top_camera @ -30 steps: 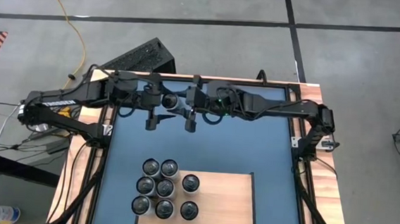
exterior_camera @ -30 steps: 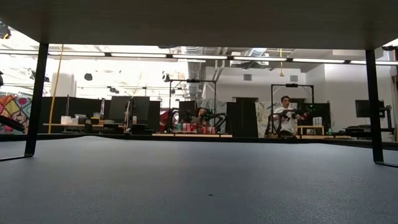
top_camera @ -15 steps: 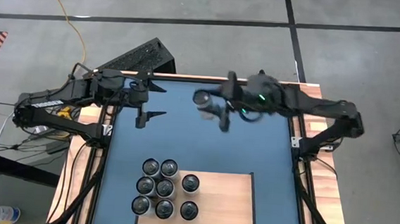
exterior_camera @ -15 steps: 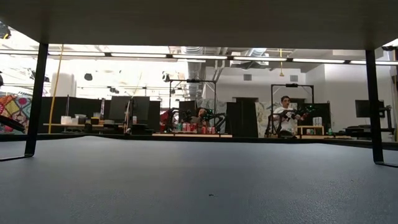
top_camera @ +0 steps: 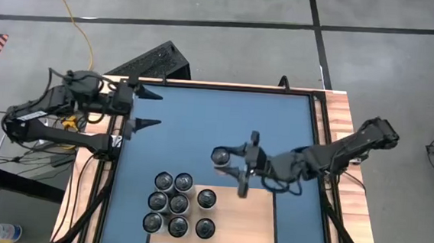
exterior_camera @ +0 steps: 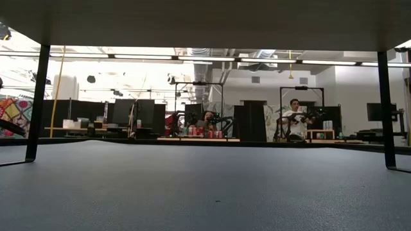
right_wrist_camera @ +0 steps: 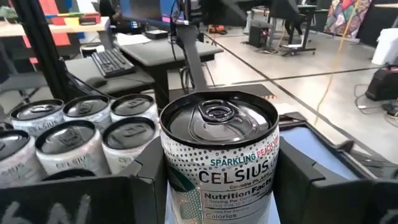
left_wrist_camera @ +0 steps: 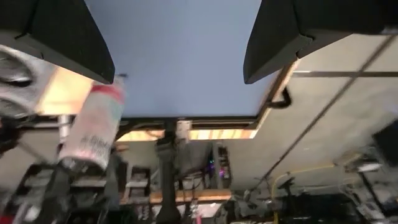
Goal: Place canned beverage on shelf
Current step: Put the white pink soda can on the shelf aligned with the other white pink soda cans
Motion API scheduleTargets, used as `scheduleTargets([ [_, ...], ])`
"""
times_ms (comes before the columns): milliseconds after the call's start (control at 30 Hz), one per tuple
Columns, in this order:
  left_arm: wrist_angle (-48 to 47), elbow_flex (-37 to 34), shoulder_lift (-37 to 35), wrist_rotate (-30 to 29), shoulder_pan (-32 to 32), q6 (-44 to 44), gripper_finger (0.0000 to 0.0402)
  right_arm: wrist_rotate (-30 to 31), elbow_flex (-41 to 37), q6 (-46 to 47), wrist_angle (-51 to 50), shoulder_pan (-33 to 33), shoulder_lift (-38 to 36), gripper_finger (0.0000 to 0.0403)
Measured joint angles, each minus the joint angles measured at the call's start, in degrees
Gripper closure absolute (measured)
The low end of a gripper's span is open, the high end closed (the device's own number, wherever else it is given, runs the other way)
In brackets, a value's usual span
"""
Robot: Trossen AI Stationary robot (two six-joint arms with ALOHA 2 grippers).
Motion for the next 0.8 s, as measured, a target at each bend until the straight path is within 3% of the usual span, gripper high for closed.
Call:
scheduleTargets([
  [200,-0.3,0.0,-2.1,3.0,-0.1,-3.0,0.0058,0.0,0.6,-3.3,5.8,2.7,3.1,0.0213],
  [433,0.3,0.0,-3.2,3.0,-1.2,-4.1,0.0058,0.1,-4.6,-0.7,14.4,4.9,3.1,0.0213],
  [800,0.4,0.0,-3.1,2.9,-2.2,-3.9,0.0058,-2.1,-6.6,2.1,13.9,3.3,4.0,0.0213],
])
